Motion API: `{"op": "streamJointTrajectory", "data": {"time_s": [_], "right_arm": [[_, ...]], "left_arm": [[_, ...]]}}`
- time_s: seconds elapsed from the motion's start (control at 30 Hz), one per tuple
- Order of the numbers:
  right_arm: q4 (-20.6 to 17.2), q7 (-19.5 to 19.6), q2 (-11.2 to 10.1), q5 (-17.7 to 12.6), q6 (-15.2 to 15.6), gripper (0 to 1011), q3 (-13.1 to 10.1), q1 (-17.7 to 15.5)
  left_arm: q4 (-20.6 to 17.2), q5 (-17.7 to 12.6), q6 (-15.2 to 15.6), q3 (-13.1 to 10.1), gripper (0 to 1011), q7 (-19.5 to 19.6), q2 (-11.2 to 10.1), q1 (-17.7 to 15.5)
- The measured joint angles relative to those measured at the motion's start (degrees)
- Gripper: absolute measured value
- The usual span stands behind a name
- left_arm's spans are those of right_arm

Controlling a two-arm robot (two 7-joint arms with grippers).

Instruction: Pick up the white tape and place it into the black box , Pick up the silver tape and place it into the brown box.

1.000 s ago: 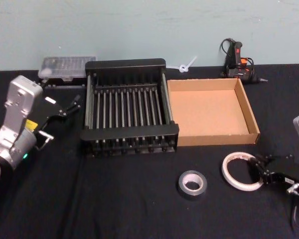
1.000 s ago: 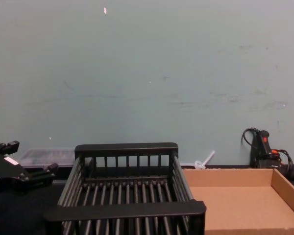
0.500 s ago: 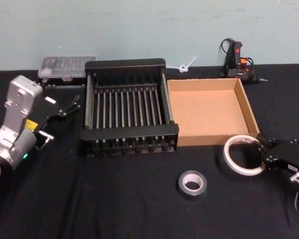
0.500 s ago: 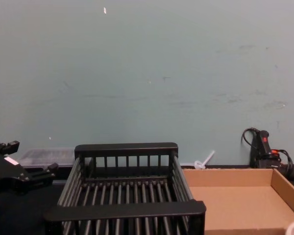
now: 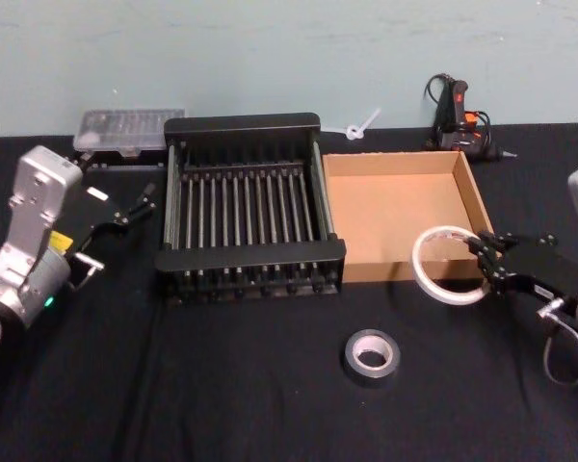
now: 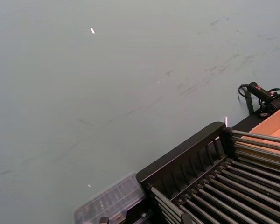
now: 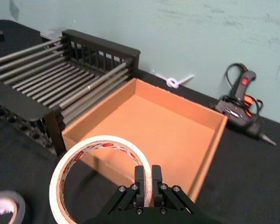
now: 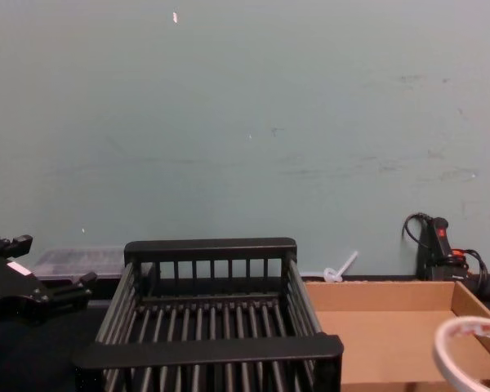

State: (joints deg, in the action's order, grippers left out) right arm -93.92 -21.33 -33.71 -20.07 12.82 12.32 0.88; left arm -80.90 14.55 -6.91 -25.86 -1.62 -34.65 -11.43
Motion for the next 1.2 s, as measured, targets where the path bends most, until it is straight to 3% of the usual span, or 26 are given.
{"op": "streamJointTrajectory", "data": {"time_s": [0.57,0.9,1.2], "right_arm": [[6.9,-1.7,5.8,3.1,-2.4,101,5.8,10.5],[13.5,-3.2,10.5,4.9,-3.5,101,9.9,17.8],[17.6,-4.2,13.8,6.0,-4.6,101,12.6,22.0]], "left_arm": [[0.0,0.0,0.0,0.0,1001,0.0,0.0,0.0],[0.0,0.0,0.0,0.0,1001,0.0,0.0,0.0],[0.0,0.0,0.0,0.0,1001,0.0,0.0,0.0]]}}
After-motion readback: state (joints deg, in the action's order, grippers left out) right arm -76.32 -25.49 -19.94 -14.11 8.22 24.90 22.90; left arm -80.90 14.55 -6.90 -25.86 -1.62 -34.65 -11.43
